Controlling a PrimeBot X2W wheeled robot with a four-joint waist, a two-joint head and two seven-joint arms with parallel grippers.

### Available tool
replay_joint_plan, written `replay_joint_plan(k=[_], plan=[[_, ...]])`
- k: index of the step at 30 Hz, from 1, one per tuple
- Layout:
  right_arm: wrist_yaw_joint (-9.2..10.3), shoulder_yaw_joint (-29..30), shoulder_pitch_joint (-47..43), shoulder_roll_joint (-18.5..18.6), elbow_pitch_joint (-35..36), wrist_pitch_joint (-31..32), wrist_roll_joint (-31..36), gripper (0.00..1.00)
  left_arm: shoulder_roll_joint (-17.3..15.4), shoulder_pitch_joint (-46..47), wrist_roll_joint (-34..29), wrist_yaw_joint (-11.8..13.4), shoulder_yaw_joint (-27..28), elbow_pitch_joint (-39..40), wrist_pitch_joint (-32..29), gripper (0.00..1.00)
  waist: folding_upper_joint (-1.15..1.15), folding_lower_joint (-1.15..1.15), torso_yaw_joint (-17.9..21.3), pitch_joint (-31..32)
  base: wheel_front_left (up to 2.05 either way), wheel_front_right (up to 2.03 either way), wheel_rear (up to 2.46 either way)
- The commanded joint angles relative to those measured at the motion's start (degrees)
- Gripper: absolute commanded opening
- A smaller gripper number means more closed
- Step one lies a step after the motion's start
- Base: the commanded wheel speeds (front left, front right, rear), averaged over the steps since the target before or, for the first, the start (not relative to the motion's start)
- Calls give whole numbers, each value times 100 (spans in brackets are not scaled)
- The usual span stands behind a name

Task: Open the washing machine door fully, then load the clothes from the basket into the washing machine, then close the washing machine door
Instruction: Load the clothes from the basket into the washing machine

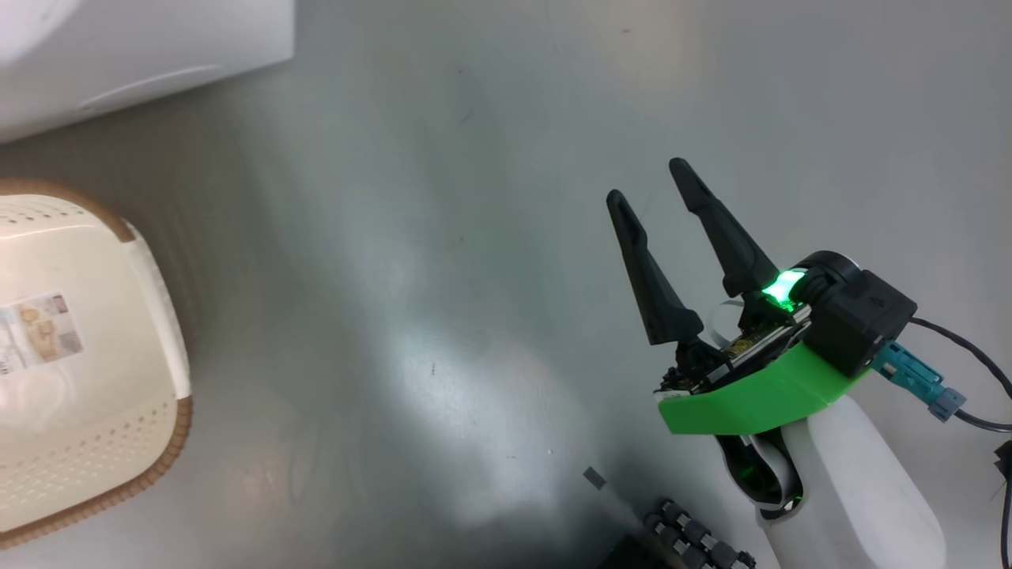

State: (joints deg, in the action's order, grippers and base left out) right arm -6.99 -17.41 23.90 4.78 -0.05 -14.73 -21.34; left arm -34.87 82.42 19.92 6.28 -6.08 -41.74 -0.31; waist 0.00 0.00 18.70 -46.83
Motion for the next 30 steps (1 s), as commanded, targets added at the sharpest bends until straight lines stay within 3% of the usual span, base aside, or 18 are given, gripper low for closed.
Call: replay_joint_plan(k=[1, 14, 25, 30], plan=[[-50, -22, -152, 17, 125, -27, -14, 100, -247, -161, 53, -3, 36, 118, -28, 100, 0, 0, -88, 112, 0, 0, 0], [-50, 237, -387, 112, 181, -27, 121, 100, 11, -1438, 360, 51, 121, 951, 329, 100, 0, 0, -480, 580, 0, 0, 0], [-50, 517, -684, 236, 217, -27, 274, 100, 365, -3522, 580, 537, 318, 2572, 736, 100, 0, 0, -916, 1146, 0, 0, 0], [-50, 742, -907, 346, 227, -27, 365, 100, 722, -4970, 603, 844, 286, 3628, 1015, 100, 0, 0, -1197, 1503, 0, 0, 0]])
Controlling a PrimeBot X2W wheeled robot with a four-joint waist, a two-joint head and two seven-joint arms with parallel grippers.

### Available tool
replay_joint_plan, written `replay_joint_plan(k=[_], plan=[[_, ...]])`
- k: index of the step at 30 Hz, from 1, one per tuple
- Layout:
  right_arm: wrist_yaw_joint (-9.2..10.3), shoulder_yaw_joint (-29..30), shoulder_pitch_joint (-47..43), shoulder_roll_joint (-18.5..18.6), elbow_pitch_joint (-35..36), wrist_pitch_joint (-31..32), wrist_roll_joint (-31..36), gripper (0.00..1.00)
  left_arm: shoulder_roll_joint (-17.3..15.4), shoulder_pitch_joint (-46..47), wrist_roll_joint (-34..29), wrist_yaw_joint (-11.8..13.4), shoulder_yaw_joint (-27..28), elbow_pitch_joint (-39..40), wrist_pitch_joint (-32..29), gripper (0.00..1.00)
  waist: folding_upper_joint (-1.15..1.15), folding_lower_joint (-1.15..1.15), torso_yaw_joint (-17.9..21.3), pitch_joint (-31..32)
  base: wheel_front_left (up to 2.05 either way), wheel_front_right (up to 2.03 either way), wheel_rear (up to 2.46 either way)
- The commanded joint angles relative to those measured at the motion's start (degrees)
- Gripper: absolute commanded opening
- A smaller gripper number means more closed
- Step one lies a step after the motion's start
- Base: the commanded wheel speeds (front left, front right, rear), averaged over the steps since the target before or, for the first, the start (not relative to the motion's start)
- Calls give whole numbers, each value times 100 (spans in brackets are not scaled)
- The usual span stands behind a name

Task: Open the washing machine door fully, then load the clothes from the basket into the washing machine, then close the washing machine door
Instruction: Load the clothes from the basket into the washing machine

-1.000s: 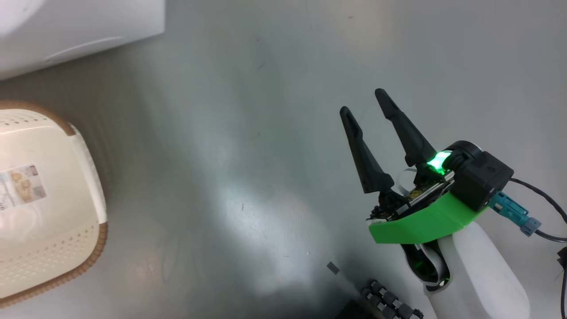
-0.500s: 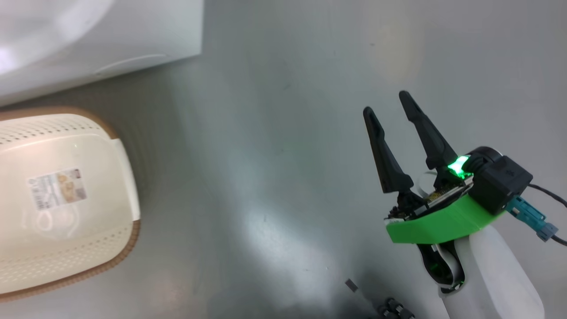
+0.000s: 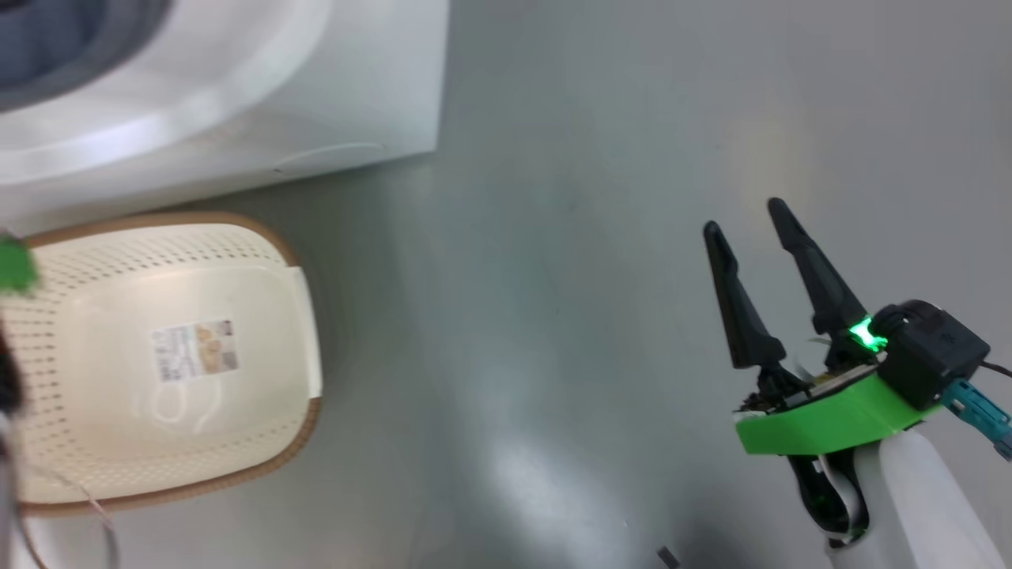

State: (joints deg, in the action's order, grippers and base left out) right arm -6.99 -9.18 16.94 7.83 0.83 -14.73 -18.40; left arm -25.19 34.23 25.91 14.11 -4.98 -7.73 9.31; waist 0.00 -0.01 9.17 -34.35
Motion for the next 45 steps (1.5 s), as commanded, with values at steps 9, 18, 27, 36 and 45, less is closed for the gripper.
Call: replay_joint_plan(k=[9, 18, 27, 36, 45], plan=[[-50, 124, -523, 222, 107, -27, 212, 100, 242, -1769, -153, 458, -144, 1364, 271, 100, 0, 1, -629, 818, 0, 0, 0], [-50, 241, -802, 304, 53, -27, 295, 100, 499, -2623, -221, 606, -450, 1675, 329, 100, 0, 1, -867, 1364, 0, 0, 0], [-50, 335, -1155, 323, -13, -16, 372, 100, 773, -3153, -198, 471, -807, 1597, 457, 100, 0, 1, -1046, 1972, 0, 0, 0], [-50, 359, -1548, 185, 46, 145, 453, 100, 920, -3460, -253, 216, -1035, 1292, 542, 100, 0, 1, -1139, 2617, 0, 0, 0], [-50, 325, -1848, 47, 166, 251, 507, 100, 870, -3754, -251, 7, -1079, 1121, 560, 100, 0, 1, -984, 3045, 0, 0, 0]])
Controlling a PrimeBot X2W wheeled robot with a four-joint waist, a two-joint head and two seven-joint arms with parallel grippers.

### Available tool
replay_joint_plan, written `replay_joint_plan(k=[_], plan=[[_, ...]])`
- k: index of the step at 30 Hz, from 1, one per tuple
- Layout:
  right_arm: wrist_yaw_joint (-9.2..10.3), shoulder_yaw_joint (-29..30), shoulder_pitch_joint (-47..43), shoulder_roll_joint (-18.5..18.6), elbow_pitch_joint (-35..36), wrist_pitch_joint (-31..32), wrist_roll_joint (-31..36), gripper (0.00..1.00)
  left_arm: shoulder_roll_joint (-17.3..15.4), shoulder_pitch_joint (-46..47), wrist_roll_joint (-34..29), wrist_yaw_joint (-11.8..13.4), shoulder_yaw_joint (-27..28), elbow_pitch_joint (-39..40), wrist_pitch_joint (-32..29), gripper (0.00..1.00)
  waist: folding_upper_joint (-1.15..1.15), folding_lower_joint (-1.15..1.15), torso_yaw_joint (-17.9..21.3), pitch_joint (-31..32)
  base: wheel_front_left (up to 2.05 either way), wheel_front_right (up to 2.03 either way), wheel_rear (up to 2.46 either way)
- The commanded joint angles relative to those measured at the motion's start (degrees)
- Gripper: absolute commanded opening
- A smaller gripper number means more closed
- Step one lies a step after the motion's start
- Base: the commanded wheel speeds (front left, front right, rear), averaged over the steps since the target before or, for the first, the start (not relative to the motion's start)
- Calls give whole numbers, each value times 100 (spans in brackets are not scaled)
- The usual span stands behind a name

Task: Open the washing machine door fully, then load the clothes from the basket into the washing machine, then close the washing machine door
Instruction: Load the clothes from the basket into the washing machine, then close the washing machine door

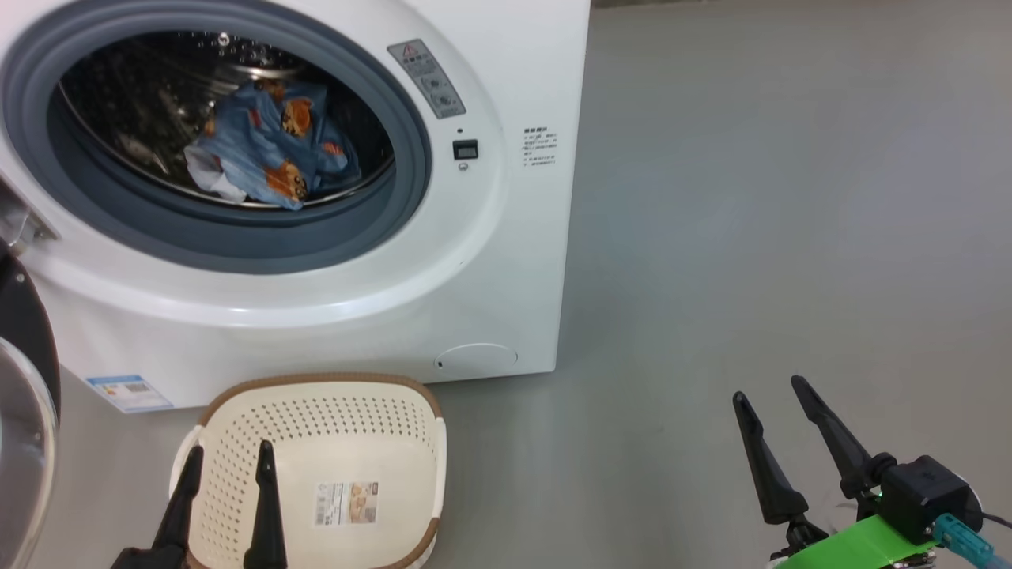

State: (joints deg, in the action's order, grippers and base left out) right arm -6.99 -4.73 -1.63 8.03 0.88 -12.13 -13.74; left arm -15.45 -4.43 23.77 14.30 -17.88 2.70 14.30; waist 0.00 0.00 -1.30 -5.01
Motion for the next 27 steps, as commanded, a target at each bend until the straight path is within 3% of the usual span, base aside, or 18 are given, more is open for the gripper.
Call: replay_joint_plan(k=[1, 27], plan=[[-50, -118, -20, 9, 179, 4, 46, 100, -114, 93, -36, -32, 213, 71, 62, 100, 0, 0, 81, 140, 0, 0, 0], [-50, -51, -271, -142, 374, 113, 107, 100, -115, -28, 25, -106, 286, -68, 68, 100, 0, 0, 171, 322, 0, 0, 0]])
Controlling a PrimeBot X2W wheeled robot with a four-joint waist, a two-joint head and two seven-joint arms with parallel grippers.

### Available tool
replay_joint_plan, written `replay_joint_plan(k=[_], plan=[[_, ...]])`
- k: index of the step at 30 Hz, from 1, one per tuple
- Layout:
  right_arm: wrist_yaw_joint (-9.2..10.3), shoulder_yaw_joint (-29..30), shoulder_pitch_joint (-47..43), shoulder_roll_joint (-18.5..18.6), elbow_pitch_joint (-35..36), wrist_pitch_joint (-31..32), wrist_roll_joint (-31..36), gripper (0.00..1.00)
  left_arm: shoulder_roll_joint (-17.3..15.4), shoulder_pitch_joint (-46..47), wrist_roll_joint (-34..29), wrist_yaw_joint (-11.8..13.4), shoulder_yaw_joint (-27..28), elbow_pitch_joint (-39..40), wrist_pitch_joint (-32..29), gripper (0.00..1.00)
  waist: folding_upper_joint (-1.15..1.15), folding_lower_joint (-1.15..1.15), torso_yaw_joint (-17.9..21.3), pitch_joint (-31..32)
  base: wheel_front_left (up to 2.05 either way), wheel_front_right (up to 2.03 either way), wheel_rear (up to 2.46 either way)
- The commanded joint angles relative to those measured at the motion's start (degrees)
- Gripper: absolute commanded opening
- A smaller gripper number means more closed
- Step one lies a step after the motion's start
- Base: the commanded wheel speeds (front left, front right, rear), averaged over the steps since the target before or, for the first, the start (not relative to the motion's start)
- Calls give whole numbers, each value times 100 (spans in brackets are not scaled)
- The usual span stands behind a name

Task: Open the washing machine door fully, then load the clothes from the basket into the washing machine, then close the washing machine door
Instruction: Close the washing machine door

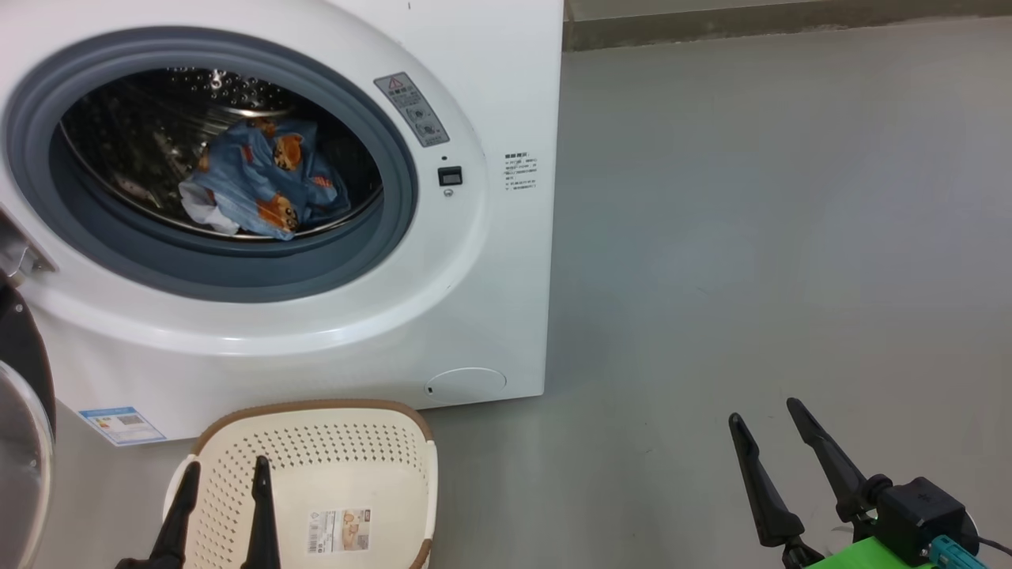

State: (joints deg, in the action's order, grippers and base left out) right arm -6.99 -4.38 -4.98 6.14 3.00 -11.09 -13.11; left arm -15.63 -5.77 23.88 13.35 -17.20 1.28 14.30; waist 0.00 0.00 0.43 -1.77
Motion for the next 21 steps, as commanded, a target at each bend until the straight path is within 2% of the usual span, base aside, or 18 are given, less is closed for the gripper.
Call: replay_joint_plan(k=[1, 14, 21], plan=[[-50, -85, 65, 48, 162, 7, 42, 100, -98, 105, 13, -8, 218, 73, 68, 100, 0, 0, -3, -3, 0, 0, 0], [-50, -73, 59, 29, 153, 3, 40, 100, -133, 92, -16, 4, 186, 87, 68, 100, 0, 0, -1, 14, -2, 2, 0], [-50, -75, 63, 33, 153, -4, 39, 100, -135, 111, -23, 14, 175, 86, 69, 100, 0, 0, -19, 2, -89, 89, 0]])
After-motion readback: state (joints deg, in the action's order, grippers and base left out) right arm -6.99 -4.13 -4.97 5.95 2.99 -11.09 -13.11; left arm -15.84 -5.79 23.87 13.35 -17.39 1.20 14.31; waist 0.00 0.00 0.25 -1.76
